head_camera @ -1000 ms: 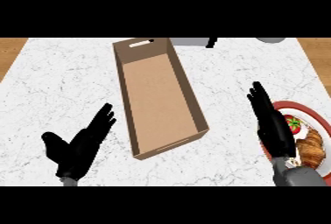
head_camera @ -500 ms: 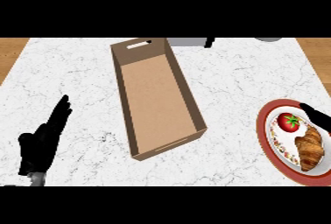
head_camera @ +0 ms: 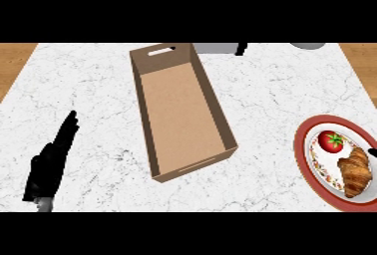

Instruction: Pick the croissant from the plate and place it in the cardboard box

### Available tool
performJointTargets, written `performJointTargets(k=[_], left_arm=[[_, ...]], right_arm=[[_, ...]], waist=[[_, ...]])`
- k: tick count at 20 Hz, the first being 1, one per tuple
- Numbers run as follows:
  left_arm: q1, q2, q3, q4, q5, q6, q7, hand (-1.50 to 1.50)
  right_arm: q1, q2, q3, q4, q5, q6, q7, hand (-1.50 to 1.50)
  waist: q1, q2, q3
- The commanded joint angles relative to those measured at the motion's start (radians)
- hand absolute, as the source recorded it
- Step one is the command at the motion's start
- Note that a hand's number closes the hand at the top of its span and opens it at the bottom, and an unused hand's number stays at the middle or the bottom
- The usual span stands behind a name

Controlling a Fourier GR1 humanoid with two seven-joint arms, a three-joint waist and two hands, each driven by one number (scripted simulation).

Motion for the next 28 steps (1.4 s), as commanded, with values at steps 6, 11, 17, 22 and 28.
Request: performJointTargets(k=[6,11,17,22,28], left_arm=[[-0.048,-0.024,-0.009,0.029,-0.032,0.013,0.001,0.00],[-0.017,-0.012,-0.005,0.017,-0.036,-0.001,0.001,0.00],[-0.027,-0.066,0.001,0.016,-0.069,0.002,0.002,0.00],[-0.026,-0.046,0.070,0.060,-0.047,-0.071,-0.038,0.00],[-0.018,-0.081,0.071,-0.028,-0.102,-0.059,0.052,0.00]], right_arm=[[0.050,-0.335,0.163,-0.078,0.034,0.450,0.425,-1.50],[0.018,-0.380,0.225,-0.259,-0.050,0.644,0.683,-1.50],[-0.096,-0.244,0.285,-0.241,0.046,0.673,0.855,-1.50],[-0.118,-0.134,0.295,-0.229,0.156,0.659,0.938,-1.50],[-0.123,-0.101,0.229,-0.158,0.191,0.756,0.926,-1.50]], waist=[[0.016,0.006,-0.003],[0.018,-0.002,0.000],[0.014,0.000,0.003],[0.010,-0.001,0.003],[0.008,-0.001,0.004]])
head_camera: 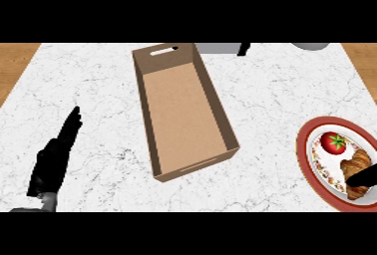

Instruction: Pick the croissant from the plate and place it in the cardboard box

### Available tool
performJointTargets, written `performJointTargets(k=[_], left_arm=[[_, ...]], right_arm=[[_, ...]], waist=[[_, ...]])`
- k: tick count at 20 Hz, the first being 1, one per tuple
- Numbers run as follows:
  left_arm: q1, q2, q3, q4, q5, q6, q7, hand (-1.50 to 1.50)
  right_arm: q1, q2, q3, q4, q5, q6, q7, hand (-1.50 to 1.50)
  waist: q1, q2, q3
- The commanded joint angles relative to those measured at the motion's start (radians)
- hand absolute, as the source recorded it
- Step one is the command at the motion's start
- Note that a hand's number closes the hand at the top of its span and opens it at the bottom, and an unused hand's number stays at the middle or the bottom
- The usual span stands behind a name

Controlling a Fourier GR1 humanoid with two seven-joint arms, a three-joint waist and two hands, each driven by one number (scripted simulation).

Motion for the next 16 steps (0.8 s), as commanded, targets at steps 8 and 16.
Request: performJointTargets(k=[8,16], left_arm=[[-0.047,-0.049,0.072,0.039,-0.047,-0.058,0.019,0.00],[0.009,-0.105,0.072,-0.010,-0.101,-0.077,0.006,0.00]], right_arm=[[0.010,0.151,-0.078,0.095,0.151,0.049,-0.046,-1.50],[0.102,0.199,-0.156,0.058,0.237,0.075,-0.110,-1.50]], waist=[[-0.001,0.000,0.000],[-0.005,-0.001,0.000]])
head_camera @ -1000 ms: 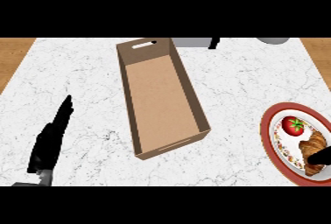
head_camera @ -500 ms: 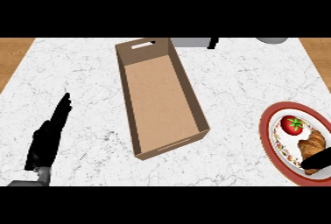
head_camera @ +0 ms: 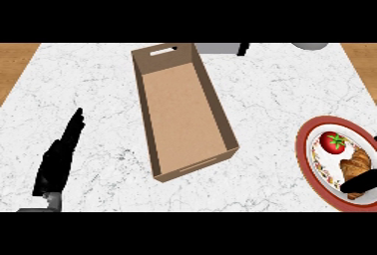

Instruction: Pick the croissant from the plate and place it in the cardboard box

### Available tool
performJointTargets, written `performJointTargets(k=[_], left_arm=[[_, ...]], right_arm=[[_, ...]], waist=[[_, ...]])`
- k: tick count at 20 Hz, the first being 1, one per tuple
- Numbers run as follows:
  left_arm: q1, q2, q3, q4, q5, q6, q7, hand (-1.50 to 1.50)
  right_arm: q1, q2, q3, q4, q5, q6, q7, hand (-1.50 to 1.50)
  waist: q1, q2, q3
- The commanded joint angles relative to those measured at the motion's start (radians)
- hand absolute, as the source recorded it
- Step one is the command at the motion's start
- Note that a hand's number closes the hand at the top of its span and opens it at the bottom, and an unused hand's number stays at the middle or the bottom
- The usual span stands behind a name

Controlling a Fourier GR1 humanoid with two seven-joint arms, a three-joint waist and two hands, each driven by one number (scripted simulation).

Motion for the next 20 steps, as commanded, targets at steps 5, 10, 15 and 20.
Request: performJointTargets(k=[5,10,15,20], left_arm=[[0.019,-0.008,0.057,0.001,-0.003,-0.071,-0.007,0.00],[-0.039,-0.048,0.071,-0.017,-0.039,-0.061,0.048,0.00],[-0.005,-0.067,0.084,-0.026,-0.067,-0.086,0.019,0.00],[0.029,-0.104,0.053,-0.061,-0.126,-0.062,0.032,0.00]], right_arm=[[0.009,0.026,-0.120,0.027,0.043,0.078,-0.064,-1.50],[-0.060,0.120,-0.114,0.114,0.142,0.056,-0.087,-1.50],[-0.019,0.146,-0.150,0.066,0.176,0.106,-0.099,-1.50],[0.029,0.169,-0.163,0.082,0.211,0.102,-0.143,-1.50]], waist=[[0.000,0.000,0.000],[0.002,0.001,0.000],[-0.001,0.000,0.000],[-0.001,0.000,0.000]])
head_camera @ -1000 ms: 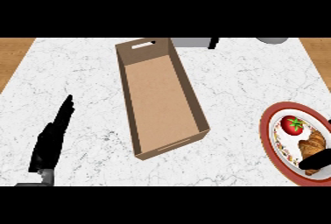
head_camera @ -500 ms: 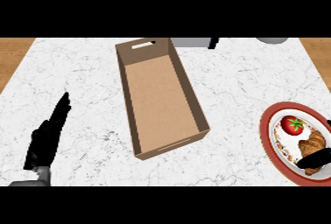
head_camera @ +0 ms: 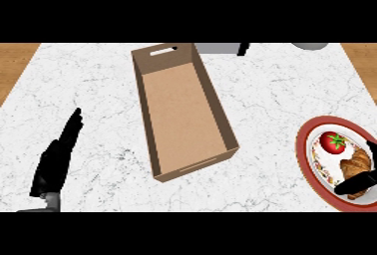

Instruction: Pick the croissant from the plate and place it in the cardboard box

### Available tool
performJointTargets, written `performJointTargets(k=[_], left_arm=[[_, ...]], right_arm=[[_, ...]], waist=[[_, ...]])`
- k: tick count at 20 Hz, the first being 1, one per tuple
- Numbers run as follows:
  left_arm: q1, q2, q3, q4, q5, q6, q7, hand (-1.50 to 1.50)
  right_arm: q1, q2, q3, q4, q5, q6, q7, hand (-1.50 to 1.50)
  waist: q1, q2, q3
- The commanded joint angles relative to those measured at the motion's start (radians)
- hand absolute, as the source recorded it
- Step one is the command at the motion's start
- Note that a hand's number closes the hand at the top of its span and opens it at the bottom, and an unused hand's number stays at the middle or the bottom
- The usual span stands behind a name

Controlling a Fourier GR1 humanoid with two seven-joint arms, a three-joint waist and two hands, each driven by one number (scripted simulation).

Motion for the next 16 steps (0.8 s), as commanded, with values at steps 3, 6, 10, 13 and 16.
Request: performJointTargets(k=[3,6,10,13,16], left_arm=[[-0.053,-0.016,0.034,0.052,-0.004,-0.026,-0.008,0.00],[0.007,-0.016,0.039,0.016,0.002,-0.032,-0.028,0.00],[-0.031,-0.011,0.039,-0.007,-0.007,-0.031,0.035,0.00],[0.018,-0.019,0.028,-0.006,-0.017,-0.029,-0.008,0.00],[0.008,-0.032,0.017,0.022,-0.029,-0.018,-0.028,0.00]], right_arm=[[-0.043,0.054,-0.048,0.075,0.008,0.014,-0.051,1.50],[0.004,0.002,-0.020,0.016,0.100,-0.021,-0.078,1.50],[0.014,0.007,0.027,0.048,0.235,-0.132,-0.078,1.50],[0.048,0.091,0.136,-0.135,0.279,-0.142,-0.043,1.50],[0.024,0.180,0.315,-0.190,0.382,-0.160,-0.053,1.50]], waist=[[0.000,0.000,0.000],[0.000,0.000,0.000],[0.000,0.000,0.000],[-0.004,-0.004,-0.001],[0.006,-0.003,-0.002]])
